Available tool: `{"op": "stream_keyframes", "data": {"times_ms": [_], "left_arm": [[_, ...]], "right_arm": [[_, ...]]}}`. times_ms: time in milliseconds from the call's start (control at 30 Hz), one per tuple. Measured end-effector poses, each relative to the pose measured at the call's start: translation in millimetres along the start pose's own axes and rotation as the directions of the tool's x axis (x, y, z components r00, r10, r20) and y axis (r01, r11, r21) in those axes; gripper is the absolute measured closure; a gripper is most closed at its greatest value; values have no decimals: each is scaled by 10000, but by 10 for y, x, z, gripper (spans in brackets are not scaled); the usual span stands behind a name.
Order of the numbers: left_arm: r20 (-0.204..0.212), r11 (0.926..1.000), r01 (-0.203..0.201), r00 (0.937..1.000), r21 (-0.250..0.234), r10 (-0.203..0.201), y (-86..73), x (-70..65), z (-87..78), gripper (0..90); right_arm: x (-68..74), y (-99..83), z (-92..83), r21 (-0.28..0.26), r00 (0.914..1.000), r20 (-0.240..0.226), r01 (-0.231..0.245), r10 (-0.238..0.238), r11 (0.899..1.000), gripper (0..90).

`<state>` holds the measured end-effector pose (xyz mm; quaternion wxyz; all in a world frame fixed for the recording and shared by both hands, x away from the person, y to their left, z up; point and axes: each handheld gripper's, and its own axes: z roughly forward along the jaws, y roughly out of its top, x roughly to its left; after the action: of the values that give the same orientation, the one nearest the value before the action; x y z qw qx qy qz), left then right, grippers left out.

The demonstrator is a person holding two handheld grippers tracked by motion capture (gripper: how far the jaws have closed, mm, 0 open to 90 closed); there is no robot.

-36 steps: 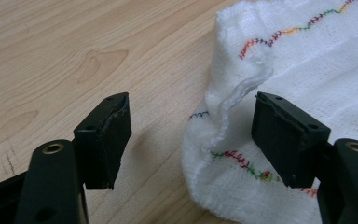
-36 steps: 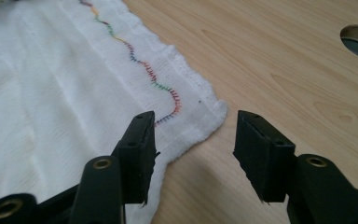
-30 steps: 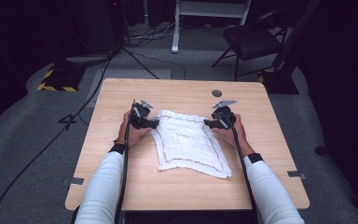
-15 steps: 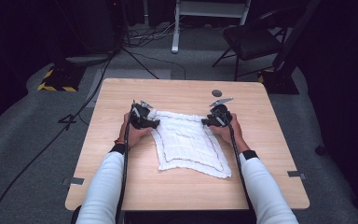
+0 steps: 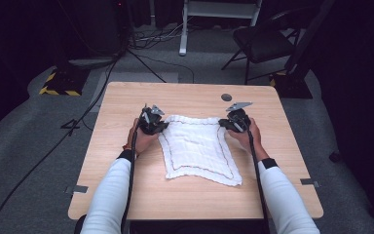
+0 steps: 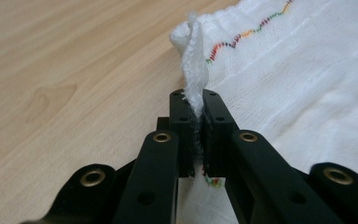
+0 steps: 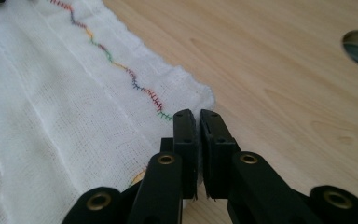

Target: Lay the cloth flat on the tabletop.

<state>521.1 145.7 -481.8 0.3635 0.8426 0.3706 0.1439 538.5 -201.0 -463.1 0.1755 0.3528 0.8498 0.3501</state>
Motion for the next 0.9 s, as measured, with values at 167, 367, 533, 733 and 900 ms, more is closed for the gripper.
{"op": "stream_keyframes", "data": {"times_ms": [167, 367, 533, 733, 900], "left_arm": [[109, 9957, -449, 9989, -815, 459, 148, -126, -186, 849], [252, 9838, -746, 9965, -1630, 798, 308, -267, -356, 848], [89, 9743, -936, 9952, -2050, 975, 434, -314, -435, 863], [-416, 9754, -988, 9949, -1971, 924, 544, -261, -371, 873], [-710, 9800, -709, 9958, -1859, 585, 580, -171, -308, 870]], "right_arm": [[-35, 14, -278, -640, 9994, 308, 167, -148, 9978, 859], [-82, 64, -639, -1527, 9974, 705, 259, -153, 9879, 860], [-115, 132, -827, -1986, 9931, 1164, 401, -171, 9793, 860], [-178, 219, -792, -1983, 9901, 1402, 380, -100, 9794, 861], [-214, 278, -716, -1915, 9883, 1524, 305, -10, 9810, 861]]}}
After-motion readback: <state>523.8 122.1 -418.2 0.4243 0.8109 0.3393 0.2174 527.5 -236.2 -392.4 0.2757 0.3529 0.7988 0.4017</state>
